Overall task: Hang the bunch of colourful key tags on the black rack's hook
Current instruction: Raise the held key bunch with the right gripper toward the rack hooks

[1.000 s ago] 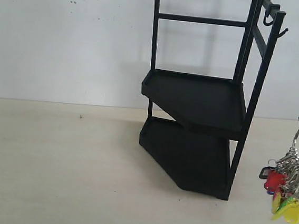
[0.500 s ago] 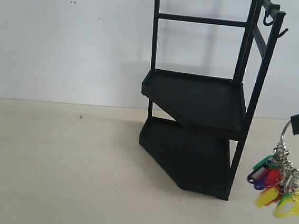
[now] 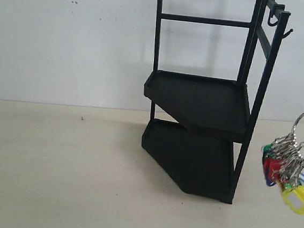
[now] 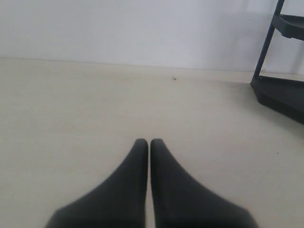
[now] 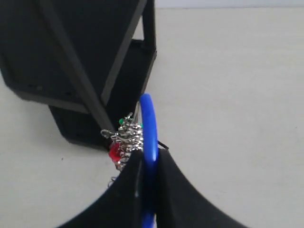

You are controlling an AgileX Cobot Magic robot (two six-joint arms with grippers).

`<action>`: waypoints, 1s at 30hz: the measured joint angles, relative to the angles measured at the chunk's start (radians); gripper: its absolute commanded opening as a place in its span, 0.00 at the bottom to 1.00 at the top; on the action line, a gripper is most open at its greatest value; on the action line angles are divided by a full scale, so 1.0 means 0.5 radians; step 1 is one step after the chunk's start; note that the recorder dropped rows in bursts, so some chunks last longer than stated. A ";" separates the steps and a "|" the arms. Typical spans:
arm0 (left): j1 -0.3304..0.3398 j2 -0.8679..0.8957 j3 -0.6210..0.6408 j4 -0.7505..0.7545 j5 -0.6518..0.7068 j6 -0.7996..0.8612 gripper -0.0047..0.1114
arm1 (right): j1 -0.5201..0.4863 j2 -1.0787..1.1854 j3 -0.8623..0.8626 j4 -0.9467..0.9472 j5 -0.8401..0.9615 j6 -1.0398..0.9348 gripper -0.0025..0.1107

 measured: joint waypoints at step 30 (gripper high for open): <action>0.000 0.000 0.000 0.000 0.000 0.000 0.08 | -0.013 0.014 -0.383 -0.295 -0.286 0.095 0.02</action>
